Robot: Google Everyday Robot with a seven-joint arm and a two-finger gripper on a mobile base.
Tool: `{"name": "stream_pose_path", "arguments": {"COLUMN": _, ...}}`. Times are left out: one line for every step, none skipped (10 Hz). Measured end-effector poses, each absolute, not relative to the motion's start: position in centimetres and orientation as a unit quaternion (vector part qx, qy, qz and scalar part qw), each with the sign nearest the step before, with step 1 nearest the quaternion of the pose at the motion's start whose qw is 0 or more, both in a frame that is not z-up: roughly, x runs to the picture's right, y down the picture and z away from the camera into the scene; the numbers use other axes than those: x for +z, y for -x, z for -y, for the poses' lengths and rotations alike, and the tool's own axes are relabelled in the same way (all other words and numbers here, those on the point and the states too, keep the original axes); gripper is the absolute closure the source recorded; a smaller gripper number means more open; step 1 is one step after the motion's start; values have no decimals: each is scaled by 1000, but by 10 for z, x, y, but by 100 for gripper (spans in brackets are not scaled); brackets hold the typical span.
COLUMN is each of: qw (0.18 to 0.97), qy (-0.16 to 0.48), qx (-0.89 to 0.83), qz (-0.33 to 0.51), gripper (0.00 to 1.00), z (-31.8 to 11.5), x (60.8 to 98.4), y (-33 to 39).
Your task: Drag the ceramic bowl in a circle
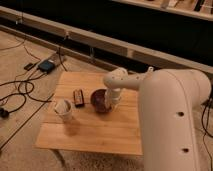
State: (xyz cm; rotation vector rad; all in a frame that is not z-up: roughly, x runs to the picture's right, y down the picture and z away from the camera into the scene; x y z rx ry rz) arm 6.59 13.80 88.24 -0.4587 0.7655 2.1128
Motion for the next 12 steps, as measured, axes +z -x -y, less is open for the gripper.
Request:
{"name": "stream_pose_path", "arguments": {"qw": 404, "qy": 178, "qx": 843, "qz": -306, "gripper": 100, "z": -140, "x": 880, "y": -74}}
{"name": "stream_pose_path", "arguments": {"qw": 394, "qy": 171, "qx": 849, "qz": -308, "gripper": 100, "z": -141, "x": 877, "y": -87}}
{"name": "stream_pose_path", "arguments": {"qw": 386, "qy": 165, "qx": 853, "qz": -309, "gripper": 100, "z": -141, "x": 877, "y": -97}}
{"name": "stream_pose_path", "arguments": {"qw": 378, "qy": 157, "qx": 858, "qz": -310, "gripper": 100, "z": -139, "x": 878, "y": -108}}
{"name": "stream_pose_path", "arguments": {"qw": 370, "qy": 148, "qx": 863, "qz": -311, "gripper": 100, "z": -137, "x": 880, "y": -118}}
{"name": "stream_pose_path", "arguments": {"qw": 369, "qy": 146, "qx": 863, "qz": -312, "gripper": 100, "z": -137, "x": 880, "y": -121}}
{"name": "stream_pose_path", "arguments": {"qw": 369, "qy": 146, "qx": 863, "qz": -312, "gripper": 100, "z": -137, "x": 880, "y": -120}}
{"name": "stream_pose_path", "arguments": {"qw": 369, "qy": 146, "qx": 863, "qz": -312, "gripper": 100, "z": -136, "x": 880, "y": -121}}
{"name": "stream_pose_path", "arguments": {"qw": 369, "qy": 146, "qx": 863, "qz": -311, "gripper": 100, "z": -136, "x": 880, "y": -120}}
{"name": "stream_pose_path", "arguments": {"qw": 369, "qy": 147, "qx": 863, "qz": -311, "gripper": 100, "z": -136, "x": 880, "y": -120}}
{"name": "stream_pose_path", "arguments": {"qw": 368, "qy": 146, "qx": 864, "qz": -311, "gripper": 100, "z": -135, "x": 881, "y": -120}}
{"name": "stream_pose_path", "arguments": {"qw": 365, "qy": 141, "qx": 867, "qz": -308, "gripper": 100, "z": -126, "x": 884, "y": -123}}
